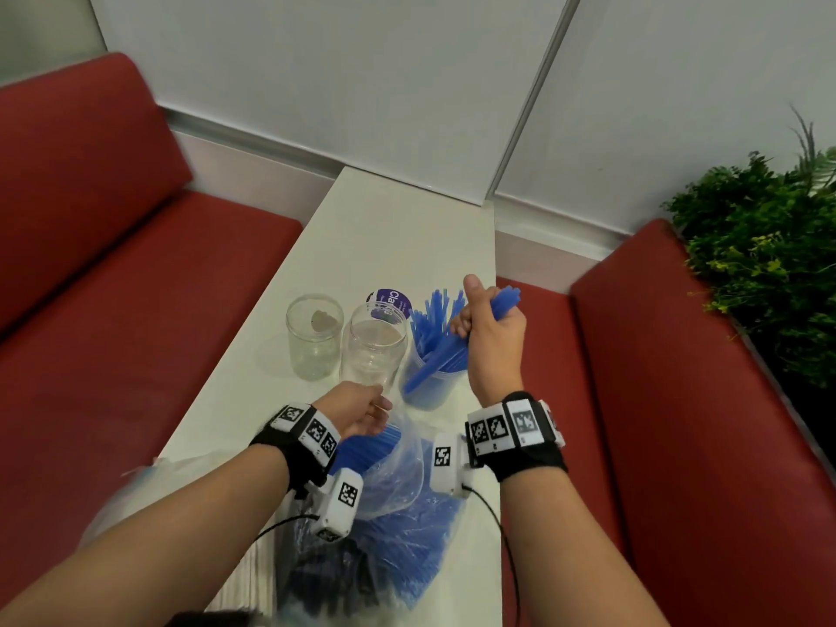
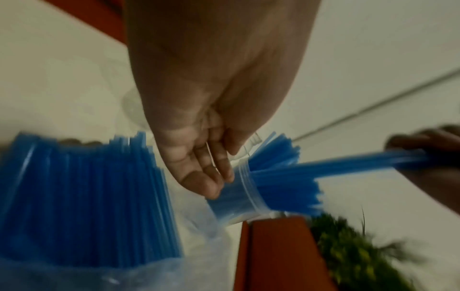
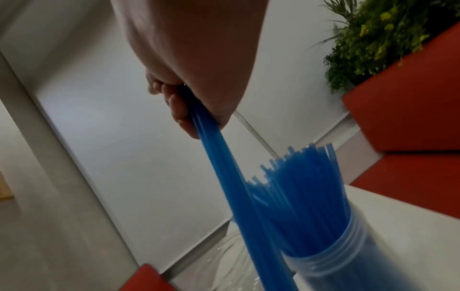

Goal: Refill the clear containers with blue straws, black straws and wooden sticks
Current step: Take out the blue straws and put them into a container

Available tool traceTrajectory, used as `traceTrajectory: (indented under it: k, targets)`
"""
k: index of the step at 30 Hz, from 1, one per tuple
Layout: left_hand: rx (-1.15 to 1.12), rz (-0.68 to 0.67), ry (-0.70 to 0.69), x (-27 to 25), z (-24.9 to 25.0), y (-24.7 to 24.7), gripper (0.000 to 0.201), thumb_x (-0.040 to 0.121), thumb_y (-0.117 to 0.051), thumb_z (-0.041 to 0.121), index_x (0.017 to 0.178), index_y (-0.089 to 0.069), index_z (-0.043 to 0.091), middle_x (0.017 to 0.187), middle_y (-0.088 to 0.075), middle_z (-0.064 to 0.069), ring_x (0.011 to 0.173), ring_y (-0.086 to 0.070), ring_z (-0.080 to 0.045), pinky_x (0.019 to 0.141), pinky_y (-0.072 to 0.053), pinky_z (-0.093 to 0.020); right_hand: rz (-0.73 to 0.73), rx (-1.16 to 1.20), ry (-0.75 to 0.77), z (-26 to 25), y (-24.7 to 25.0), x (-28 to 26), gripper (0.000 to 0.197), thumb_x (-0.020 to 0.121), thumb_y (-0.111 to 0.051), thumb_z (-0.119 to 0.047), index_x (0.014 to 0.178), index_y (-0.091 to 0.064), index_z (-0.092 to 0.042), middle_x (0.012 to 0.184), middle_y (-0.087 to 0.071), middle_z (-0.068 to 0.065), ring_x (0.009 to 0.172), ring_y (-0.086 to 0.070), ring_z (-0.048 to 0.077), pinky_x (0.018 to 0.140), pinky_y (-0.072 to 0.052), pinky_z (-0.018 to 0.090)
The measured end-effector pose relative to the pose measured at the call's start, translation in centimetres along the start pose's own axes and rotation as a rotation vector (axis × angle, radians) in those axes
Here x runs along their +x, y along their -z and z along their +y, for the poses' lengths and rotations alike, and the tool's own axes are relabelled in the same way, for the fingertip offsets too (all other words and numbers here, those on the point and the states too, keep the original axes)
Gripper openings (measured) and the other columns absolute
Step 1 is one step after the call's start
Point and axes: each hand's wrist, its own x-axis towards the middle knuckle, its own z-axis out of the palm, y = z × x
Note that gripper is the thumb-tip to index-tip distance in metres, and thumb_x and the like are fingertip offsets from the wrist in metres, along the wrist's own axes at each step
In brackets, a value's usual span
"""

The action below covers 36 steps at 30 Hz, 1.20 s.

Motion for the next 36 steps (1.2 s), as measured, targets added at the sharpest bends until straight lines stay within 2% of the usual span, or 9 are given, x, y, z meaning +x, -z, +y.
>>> traceTrajectory:
  k: [7,9,12,19,22,26,30,33,36]
  targets:
    - [0.931,-0.028,-0.374,1.4,-1.3,0.7,0.018,0.091,-0.062,0.013,0.094,-0.075,0.002,0.093,-0.072,-0.005,0.087,-0.064,-0.016,0.086,-0.049,-0.029,0.104,-0.16,0.055,0.5,1.1,5.6,0.045,0.093,-0.071,-0.042,0.068,-0.046,-0.014,0.052,-0.047,-0.003,0.049,-0.042,0.012,0.054,-0.045,0.023]
    - [1.117,-0.043,-0.436,1.5,-1.6,0.6,0.02,0.091,-0.06,0.011,0.103,-0.076,0.006,0.107,-0.073,-0.003,0.101,-0.065,-0.017,0.09,-0.044,-0.021,0.104,-0.15,0.056,1.2,1.2,6.4,0.046,0.091,-0.071,-0.046,0.071,-0.047,-0.013,0.052,-0.046,-0.003,0.05,-0.041,0.012,0.053,-0.044,0.022]
    - [1.327,-0.03,-0.436,1.9,-2.2,0.3,0.025,0.091,-0.057,0.012,0.111,-0.072,0.01,0.115,-0.069,-0.004,0.108,-0.061,-0.021,0.097,-0.045,-0.029,0.097,-0.172,0.029,2.9,1.1,6.4,0.048,0.09,-0.072,-0.048,0.072,-0.047,-0.012,0.054,-0.046,0.0,0.051,-0.039,0.013,0.051,-0.041,0.023]
    - [1.914,-0.094,-0.389,1.4,-2.9,-0.7,0.031,0.095,-0.052,0.017,0.125,-0.059,0.015,0.128,-0.057,-0.005,0.122,-0.049,-0.027,0.101,-0.042,-0.041,0.07,-0.262,-0.057,6.5,0.9,4.9,0.039,0.092,-0.076,-0.032,0.067,-0.054,-0.012,0.061,-0.053,0.003,0.058,-0.048,0.015,0.065,-0.047,0.028]
    - [2.039,-0.086,-0.361,1.4,-3.0,-1.3,0.034,0.097,-0.048,0.013,0.131,-0.052,0.011,0.134,-0.052,-0.008,0.126,-0.046,-0.027,0.103,-0.038,-0.04,0.067,-0.275,-0.024,6.1,1.0,5.1,0.02,0.091,-0.077,-0.025,0.085,-0.063,-0.014,0.07,-0.062,0.001,0.068,-0.056,0.016,0.071,-0.051,0.03]
    - [2.094,-0.106,-0.293,1.5,-2.6,-2.0,0.03,0.098,-0.048,0.009,0.127,-0.057,0.006,0.131,-0.058,-0.011,0.123,-0.053,-0.029,0.1,-0.041,-0.039,0.129,-0.246,0.104,5.1,1.6,5.5,0.018,0.092,-0.074,-0.02,0.102,-0.062,-0.029,0.084,-0.067,0.021,0.076,-0.06,0.017,0.071,-0.051,0.024]
    - [2.058,-0.067,-0.298,1.4,-2.3,-2.2,0.024,0.095,-0.049,0.007,0.114,-0.064,0.006,0.121,-0.065,-0.01,0.113,-0.061,-0.028,0.093,-0.043,-0.037,0.14,-0.433,0.225,5.6,1.9,4.8,0.006,0.099,-0.064,-0.029,0.1,-0.069,-0.026,0.094,-0.069,-0.006,0.089,-0.063,0.009,0.082,-0.051,0.027]
    - [2.044,-0.024,-0.333,1.3,-2.4,-1.8,0.022,0.094,-0.05,0.008,0.111,-0.064,0.011,0.118,-0.065,-0.006,0.111,-0.061,-0.025,0.094,-0.04,-0.036,-0.12,-0.985,0.218,7.6,2.3,4.0,0.034,0.11,-0.04,-0.036,0.123,-0.065,-0.018,0.13,-0.062,0.001,0.135,-0.048,0.028,0.121,-0.024,0.044]
    - [2.075,0.002,-0.367,1.0,-2.4,-1.5,0.022,0.094,-0.051,0.011,0.112,-0.063,0.016,0.118,-0.064,-0.003,0.111,-0.06,-0.023,0.096,-0.037,-0.036,-0.268,-1.47,0.11,8.7,2.5,3.7,0.062,0.106,-0.015,-0.058,0.158,-0.033,-0.028,0.169,-0.021,0.001,0.158,0.004,0.028,0.12,0.017,0.054]
